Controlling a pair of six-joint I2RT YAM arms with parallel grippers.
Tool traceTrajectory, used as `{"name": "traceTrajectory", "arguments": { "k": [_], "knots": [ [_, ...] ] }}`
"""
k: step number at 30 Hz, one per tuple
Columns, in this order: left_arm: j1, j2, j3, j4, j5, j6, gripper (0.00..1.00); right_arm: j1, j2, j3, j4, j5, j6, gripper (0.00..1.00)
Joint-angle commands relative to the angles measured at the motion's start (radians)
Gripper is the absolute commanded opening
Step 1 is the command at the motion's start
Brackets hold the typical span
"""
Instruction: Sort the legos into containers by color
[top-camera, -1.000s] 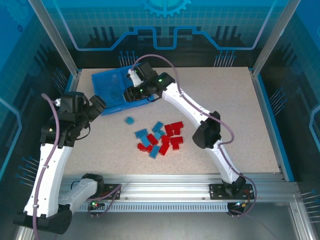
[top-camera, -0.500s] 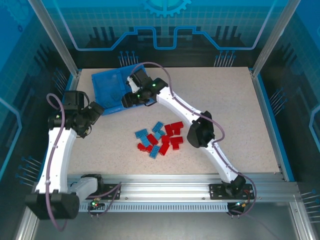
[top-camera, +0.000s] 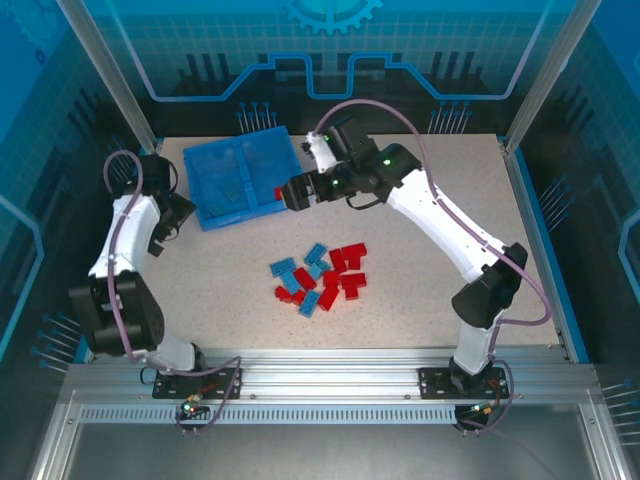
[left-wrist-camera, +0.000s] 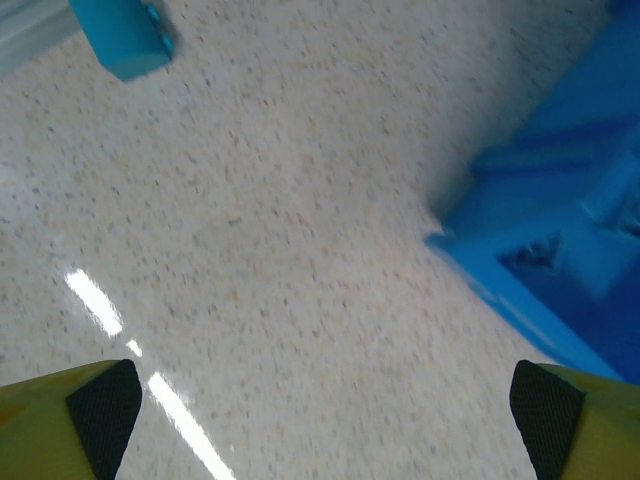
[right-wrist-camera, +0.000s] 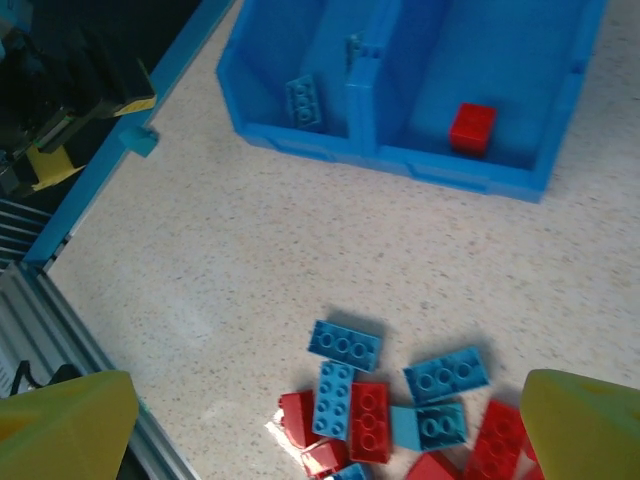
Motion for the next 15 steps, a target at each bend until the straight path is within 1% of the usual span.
{"name": "traceTrajectory", "arguments": {
  "k": [1, 5, 7, 9, 11, 14, 15],
  "knots": [
    [0.085, 0.053, 0.024, 0.003, -0.075, -0.026, 0.99, -0.039, -0.002, -0.011, -0.058, -0.009, -0.001, 1.0],
    [0.207, 0.132, 0.016, 0.05, -0.039, -0.008, 0.99, -0.049, 0.008, 0.037, -0.121, -0.01, -0.007, 1.0],
    [0.269, 0.176, 0.019, 0.084, 0.022, 0.016, 0.99, -0.049, 0.002, 0.037, -0.127, -0.01, 0.004, 1.0],
    [0.312, 0.222, 0.025, 0.114, 0.085, 0.04, 0.99, -0.048, -0.008, 0.024, -0.122, -0.009, 0.017, 1.0],
    [0.34, 0.266, 0.038, 0.139, 0.152, 0.063, 0.99, -0.049, -0.013, 0.011, -0.118, -0.01, 0.028, 1.0],
    [0.361, 0.33, 0.068, 0.147, 0.181, 0.088, 0.98, -0.048, -0.006, 0.019, -0.13, -0.013, 0.036, 1.0],
    [0.368, 0.345, 0.071, 0.161, 0.186, 0.097, 0.96, -0.048, -0.001, 0.028, -0.14, -0.013, 0.036, 1.0]
  ]
}}
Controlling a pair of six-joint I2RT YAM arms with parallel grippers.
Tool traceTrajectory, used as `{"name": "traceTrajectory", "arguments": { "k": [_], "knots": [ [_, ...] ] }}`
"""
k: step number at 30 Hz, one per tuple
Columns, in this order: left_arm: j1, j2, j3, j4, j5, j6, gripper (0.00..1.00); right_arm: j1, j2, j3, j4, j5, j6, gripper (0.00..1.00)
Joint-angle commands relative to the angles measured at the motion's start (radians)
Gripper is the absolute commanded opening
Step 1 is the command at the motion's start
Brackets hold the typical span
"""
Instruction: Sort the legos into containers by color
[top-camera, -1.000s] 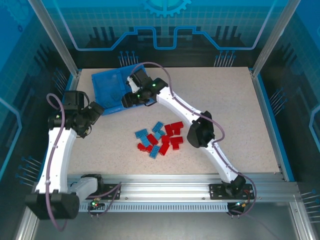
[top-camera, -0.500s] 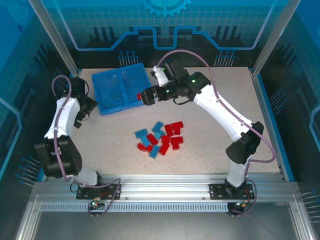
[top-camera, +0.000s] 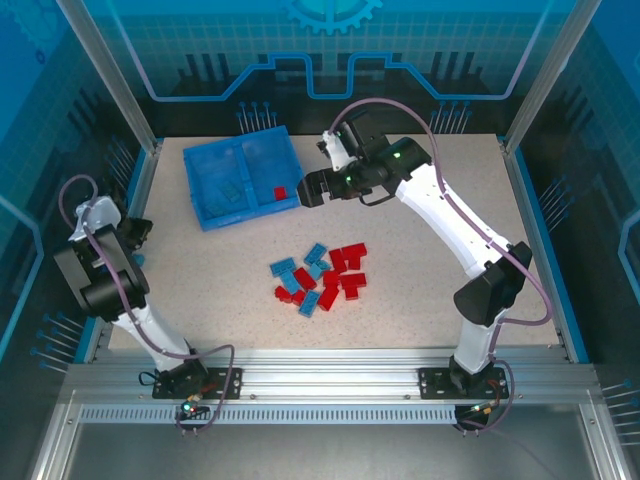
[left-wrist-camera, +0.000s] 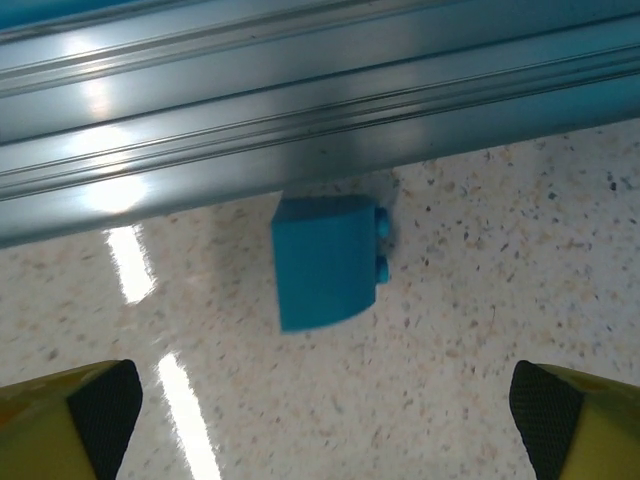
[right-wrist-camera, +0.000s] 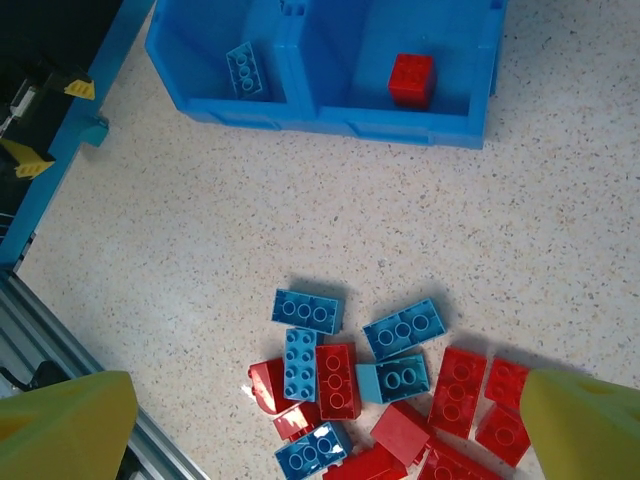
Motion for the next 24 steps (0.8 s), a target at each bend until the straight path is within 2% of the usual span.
{"name": "traceTrajectory", "arguments": {
  "k": [1, 4, 16, 20, 24],
  "knots": [
    [0.016, 0.043, 0.039, 0.048, 0.083, 0.055, 0.94, 0.003, 0.0, 0.028, -0.053, -0.007, 0.017, 1.0],
    [0.036, 0.074, 0.043, 0.094, 0.1, 0.073, 0.84, 0.002, 0.003, 0.038, -0.071, 0.003, 0.016, 1.0],
    [0.082, 0.16, 0.045, 0.115, 0.146, 0.138, 0.59, -0.006, 0.009, 0.059, -0.106, 0.027, 0.009, 1.0],
    [0.082, 0.147, 0.009, 0.134, 0.167, 0.133, 0.44, -0.01, 0.03, 0.091, -0.118, 0.019, 0.005, 1.0],
    [0.082, 0.108, -0.031, 0.147, 0.182, 0.134, 0.42, -0.011, 0.041, 0.118, -0.124, 0.018, 0.002, 1.0]
  ]
}}
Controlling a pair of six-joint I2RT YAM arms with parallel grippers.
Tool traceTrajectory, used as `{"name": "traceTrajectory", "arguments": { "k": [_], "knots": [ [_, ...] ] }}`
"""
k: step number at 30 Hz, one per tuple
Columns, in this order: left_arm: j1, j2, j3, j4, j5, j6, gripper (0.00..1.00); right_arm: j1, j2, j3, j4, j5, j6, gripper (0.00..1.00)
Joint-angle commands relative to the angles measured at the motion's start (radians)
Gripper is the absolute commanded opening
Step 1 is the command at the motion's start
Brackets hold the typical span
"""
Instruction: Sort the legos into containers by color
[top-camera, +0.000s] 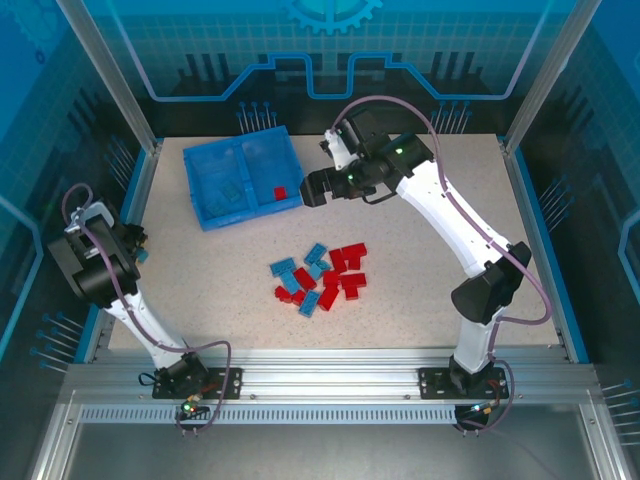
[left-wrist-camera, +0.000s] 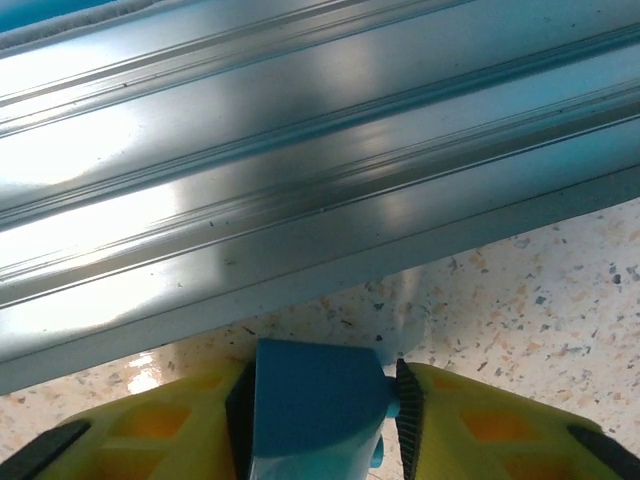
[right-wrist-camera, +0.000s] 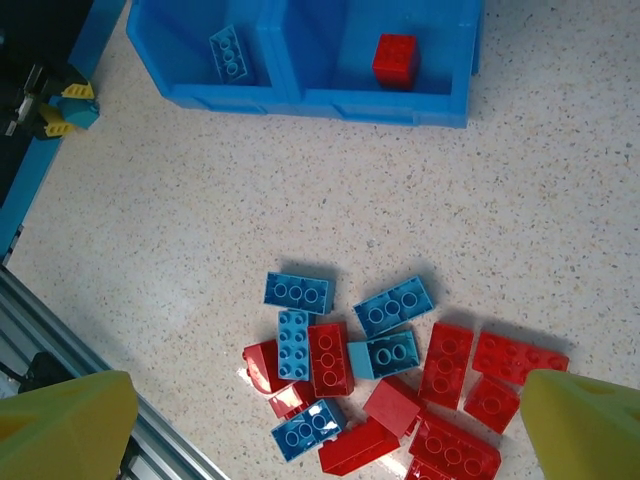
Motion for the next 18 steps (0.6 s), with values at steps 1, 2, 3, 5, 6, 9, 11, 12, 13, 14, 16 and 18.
{"name": "traceTrajectory", "arguments": {
  "k": [1, 2, 3, 5, 6, 9, 11, 12, 13, 14, 16, 18],
  "knots": [
    [0.007, -0.034, -0.056, 0.009, 0.053, 0.01, 0.42, -0.011, 0.018, 0.042, -0.028, -0.002, -0.002, 1.0],
    [0.005, -0.049, -0.068, 0.015, 0.06, 0.012, 0.42, -0.011, 0.018, 0.043, -0.025, -0.003, -0.002, 1.0],
    [0.004, -0.065, -0.08, 0.019, 0.071, 0.009, 0.41, -0.011, 0.017, 0.043, -0.021, -0.005, -0.002, 1.0],
    [-0.005, -0.104, -0.096, 0.026, 0.095, 0.01, 0.38, -0.013, 0.014, 0.042, -0.014, -0.008, -0.002, 1.0],
    [-0.016, -0.124, -0.103, 0.026, 0.104, 0.01, 0.35, -0.014, 0.013, 0.042, -0.01, -0.009, -0.003, 1.0],
    [-0.062, -0.198, -0.103, 0.023, 0.13, 0.014, 0.32, -0.019, 0.012, 0.04, 0.001, -0.017, -0.005, 1.0],
    [-0.098, -0.246, -0.082, 0.003, 0.146, 0.015, 0.31, -0.02, 0.013, 0.04, 0.007, -0.026, -0.005, 1.0],
    [-0.119, -0.276, -0.067, -0.012, 0.147, 0.015, 0.32, -0.022, 0.014, 0.039, 0.009, -0.031, -0.005, 1.0],
    [-0.136, -0.302, -0.051, -0.024, 0.149, 0.01, 0.32, -0.023, 0.014, 0.038, 0.01, -0.034, -0.005, 1.0],
    [-0.157, -0.334, -0.035, -0.033, 0.15, 0.007, 0.32, -0.024, 0.012, 0.036, 0.012, -0.036, -0.005, 1.0],
    [-0.198, -0.388, 0.005, -0.05, 0.153, -0.007, 0.32, -0.026, 0.008, 0.031, 0.014, -0.039, -0.005, 1.0],
    [-0.264, -0.429, 0.048, -0.038, 0.166, -0.024, 0.32, -0.026, -0.004, 0.015, 0.023, -0.04, -0.004, 1.0]
  ]
}}
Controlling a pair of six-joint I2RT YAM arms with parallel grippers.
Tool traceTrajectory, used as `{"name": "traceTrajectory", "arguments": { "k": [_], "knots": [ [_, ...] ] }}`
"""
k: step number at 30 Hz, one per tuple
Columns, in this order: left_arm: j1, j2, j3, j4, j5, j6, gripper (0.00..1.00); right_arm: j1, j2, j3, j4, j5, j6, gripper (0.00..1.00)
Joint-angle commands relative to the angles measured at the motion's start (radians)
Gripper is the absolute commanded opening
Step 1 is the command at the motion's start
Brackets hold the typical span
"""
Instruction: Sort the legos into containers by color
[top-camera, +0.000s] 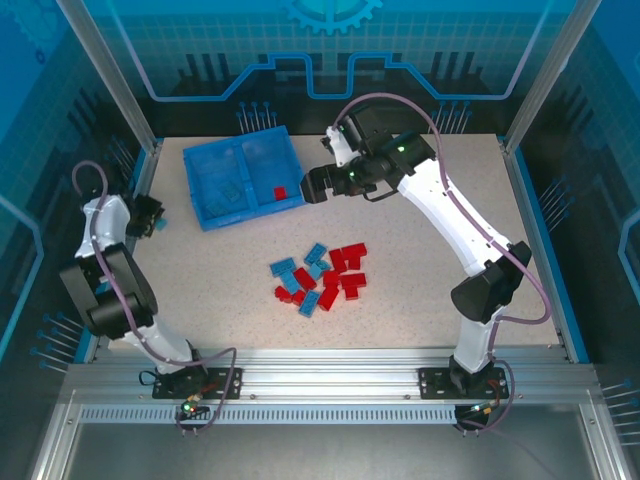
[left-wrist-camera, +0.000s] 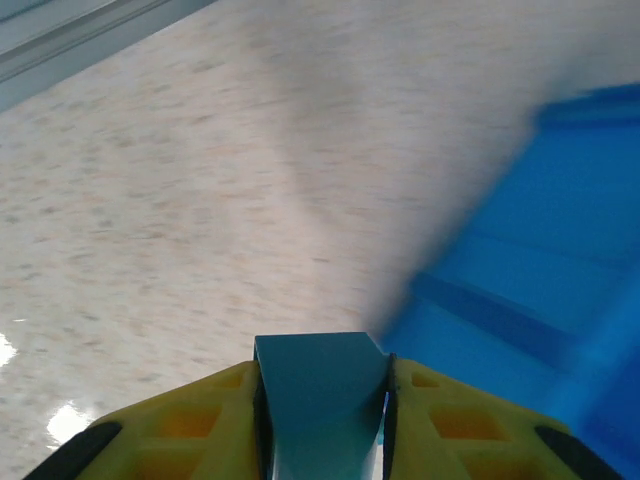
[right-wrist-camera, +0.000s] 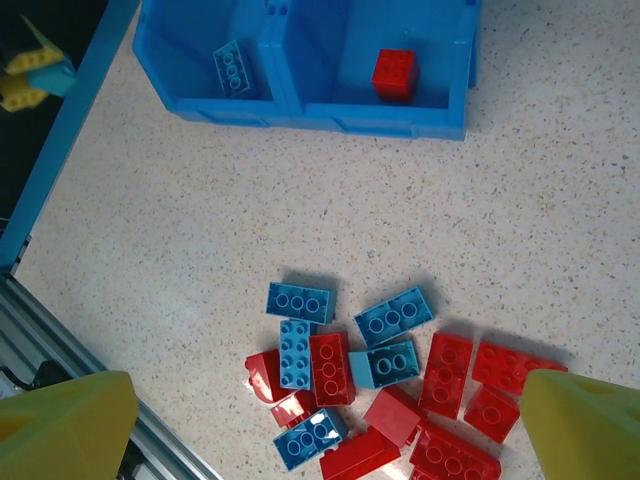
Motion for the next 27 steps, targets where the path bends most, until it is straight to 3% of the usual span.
{"name": "traceTrajectory", "arguments": {
  "k": [1, 5, 8, 16, 20, 24, 27],
  "knots": [
    [-0.108, -0.082, 0.091, -0.012, 0.047, -0.03, 0.32, -0.013, -0.016, -0.007, 0.019, -0.029, -0.003, 1.0],
    [-0.298, -0.029, 0.206, 0.028, 0.019, 0.012, 0.32, -0.019, -0.045, -0.054, 0.044, -0.03, 0.004, 1.0],
    [-0.368, 0.075, 0.286, 0.045, -0.007, 0.031, 0.32, -0.025, -0.065, -0.076, 0.051, -0.027, 0.013, 1.0],
    [-0.384, 0.393, 0.53, 0.012, -0.04, 0.07, 0.33, -0.027, -0.165, -0.19, 0.086, -0.002, 0.042, 1.0],
    [-0.385, 0.504, 0.65, -0.044, -0.048, 0.089, 0.44, -0.028, -0.214, -0.252, 0.1, 0.023, 0.053, 1.0],
    [-0.386, 0.529, 0.704, -0.08, -0.051, 0.072, 0.58, -0.03, -0.237, -0.282, 0.104, 0.035, 0.061, 1.0],
    [-0.387, 0.502, 0.705, -0.083, -0.05, 0.067, 0.57, -0.033, -0.243, -0.292, 0.106, 0.038, 0.063, 1.0]
  ]
}}
